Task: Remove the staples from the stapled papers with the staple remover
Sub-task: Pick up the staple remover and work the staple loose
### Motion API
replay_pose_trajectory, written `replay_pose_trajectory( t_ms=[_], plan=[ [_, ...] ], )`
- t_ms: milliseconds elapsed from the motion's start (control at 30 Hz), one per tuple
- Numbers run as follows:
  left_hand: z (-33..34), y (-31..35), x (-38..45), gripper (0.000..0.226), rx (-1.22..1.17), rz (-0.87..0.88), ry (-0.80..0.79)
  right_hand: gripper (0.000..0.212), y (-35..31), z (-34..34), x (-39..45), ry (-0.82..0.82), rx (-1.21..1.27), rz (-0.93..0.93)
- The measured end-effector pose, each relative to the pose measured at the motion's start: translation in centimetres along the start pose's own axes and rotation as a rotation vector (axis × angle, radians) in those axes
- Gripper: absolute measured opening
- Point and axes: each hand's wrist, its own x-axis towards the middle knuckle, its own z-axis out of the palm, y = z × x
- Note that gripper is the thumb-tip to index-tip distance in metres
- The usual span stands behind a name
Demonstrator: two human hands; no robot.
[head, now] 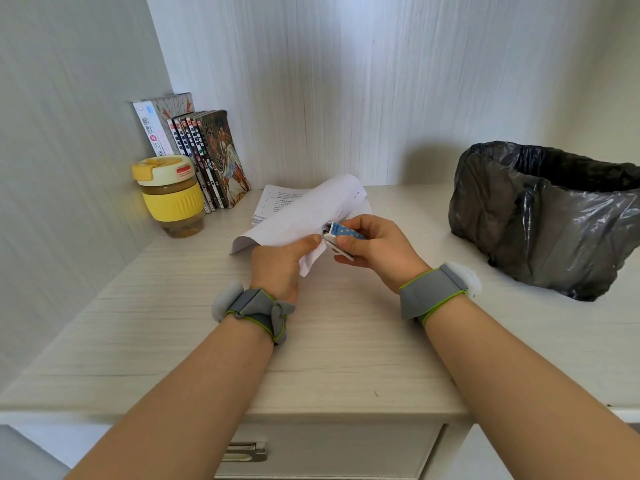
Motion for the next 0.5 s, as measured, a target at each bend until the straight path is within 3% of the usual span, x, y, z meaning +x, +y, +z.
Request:
replay_pose_trajectory(
  t_ms=[100,500],
  plan=[
    [-0.1,-0.07,0.19,0.031,0.013,0.013,0.024,0.006,-0.05,0.06,0.02,-0.002,0.037,0.024],
    [-0.43,-0.39,0.51,0.04,0.095,0.068,0.007,0.02,-0.39,-0.14,-0.19,-0.038,0.27,0.158]
  ],
)
